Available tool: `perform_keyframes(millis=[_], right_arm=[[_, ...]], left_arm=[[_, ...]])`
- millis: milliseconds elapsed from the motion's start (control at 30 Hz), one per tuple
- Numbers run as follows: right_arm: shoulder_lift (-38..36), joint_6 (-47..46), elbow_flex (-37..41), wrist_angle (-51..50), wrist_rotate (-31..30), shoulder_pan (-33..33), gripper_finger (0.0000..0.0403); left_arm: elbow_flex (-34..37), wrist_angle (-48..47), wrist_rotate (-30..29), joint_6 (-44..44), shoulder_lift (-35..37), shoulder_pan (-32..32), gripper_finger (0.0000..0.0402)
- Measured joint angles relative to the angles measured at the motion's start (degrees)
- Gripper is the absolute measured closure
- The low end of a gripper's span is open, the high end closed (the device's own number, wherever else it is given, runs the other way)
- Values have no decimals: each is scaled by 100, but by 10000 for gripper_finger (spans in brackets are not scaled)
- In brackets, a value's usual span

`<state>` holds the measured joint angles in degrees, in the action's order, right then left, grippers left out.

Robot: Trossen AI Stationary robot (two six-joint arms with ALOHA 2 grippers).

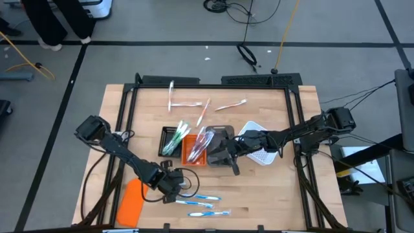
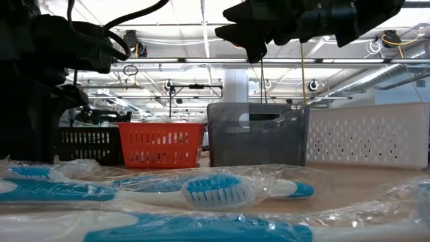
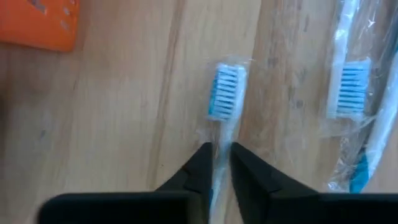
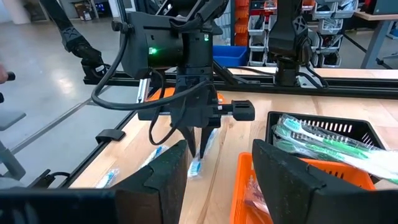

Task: Pick & Place Toothbrushes
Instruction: Put the blue toothbrush into the white bin

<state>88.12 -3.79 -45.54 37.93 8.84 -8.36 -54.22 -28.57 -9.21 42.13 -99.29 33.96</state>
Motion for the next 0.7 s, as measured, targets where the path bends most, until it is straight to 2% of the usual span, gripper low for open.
perform_keyframes(millis=[100, 267, 400, 567, 700], right_arm=[[0, 0, 0, -32, 0, 0, 232], [0, 0, 0, -76, 0, 0, 232], [0, 0, 0, -102, 0, 2, 232], [0, 0, 0, -147, 10, 2, 232], [0, 19, -2, -240, 20, 2, 232]], left_arm=[[0, 14, 85, 63, 2, -75, 392], [-82, 24, 202, 133, 2, -182, 399], [-404, -11, 214, -136, 2, -254, 401], [-903, -61, -24, -722, 75, -334, 401], [-1441, -450, -538, -998, 109, -411, 401]])
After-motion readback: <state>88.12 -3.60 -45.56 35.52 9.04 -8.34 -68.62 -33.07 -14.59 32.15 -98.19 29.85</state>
